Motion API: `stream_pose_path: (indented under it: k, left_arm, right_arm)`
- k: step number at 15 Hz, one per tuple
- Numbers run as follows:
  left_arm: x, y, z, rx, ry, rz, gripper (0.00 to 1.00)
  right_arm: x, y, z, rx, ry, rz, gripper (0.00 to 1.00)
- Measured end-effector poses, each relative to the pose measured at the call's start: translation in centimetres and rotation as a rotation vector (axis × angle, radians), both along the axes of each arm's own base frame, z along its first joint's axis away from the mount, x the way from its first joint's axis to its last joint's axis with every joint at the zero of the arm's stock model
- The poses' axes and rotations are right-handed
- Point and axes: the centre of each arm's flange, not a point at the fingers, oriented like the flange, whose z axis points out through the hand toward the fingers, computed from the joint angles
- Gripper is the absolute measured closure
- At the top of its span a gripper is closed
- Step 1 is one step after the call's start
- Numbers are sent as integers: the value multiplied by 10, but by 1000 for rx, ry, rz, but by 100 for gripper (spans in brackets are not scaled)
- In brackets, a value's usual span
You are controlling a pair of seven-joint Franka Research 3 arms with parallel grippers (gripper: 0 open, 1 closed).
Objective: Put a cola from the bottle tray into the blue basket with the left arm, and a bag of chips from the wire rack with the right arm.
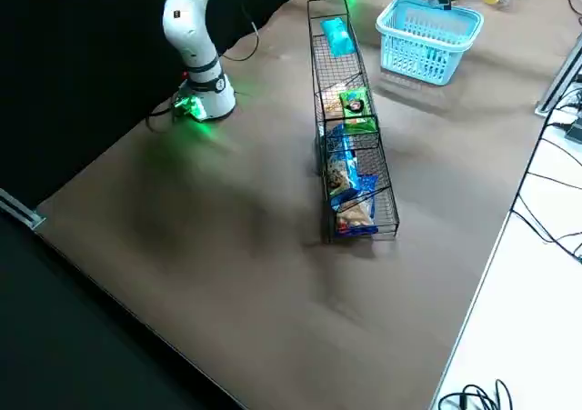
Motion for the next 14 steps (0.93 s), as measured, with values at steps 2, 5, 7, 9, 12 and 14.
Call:
stream_pose_path:
  k: [2, 5, 7, 9, 12, 14]
  left_arm:
    - [-2, -6, 0, -3, -4, 0, 67]
    - [-6, -20, 0, -13, -15, 28, 67]
    - [-6, -30, 0, -21, -21, 43, 67]
    - [-7, -42, -1, -24, -21, 45, 67]
    - [-9, -54, -3, -33, -28, 38, 67]
    - [-6, -57, -5, -41, -38, 40, 67]
  right_arm:
    - [8, -8, 5, 3, -9, -15, 61]
    - [29, -39, 29, 8, -24, -57, 61]
    - [38, -73, 52, -43, 14, -40, 61]
    - [41, -116, 84, -100, 65, -8, 61]
    - [37, -192, 140, -153, 127, 18, 61]
    - [24, -242, 177, -183, 172, 44, 61]
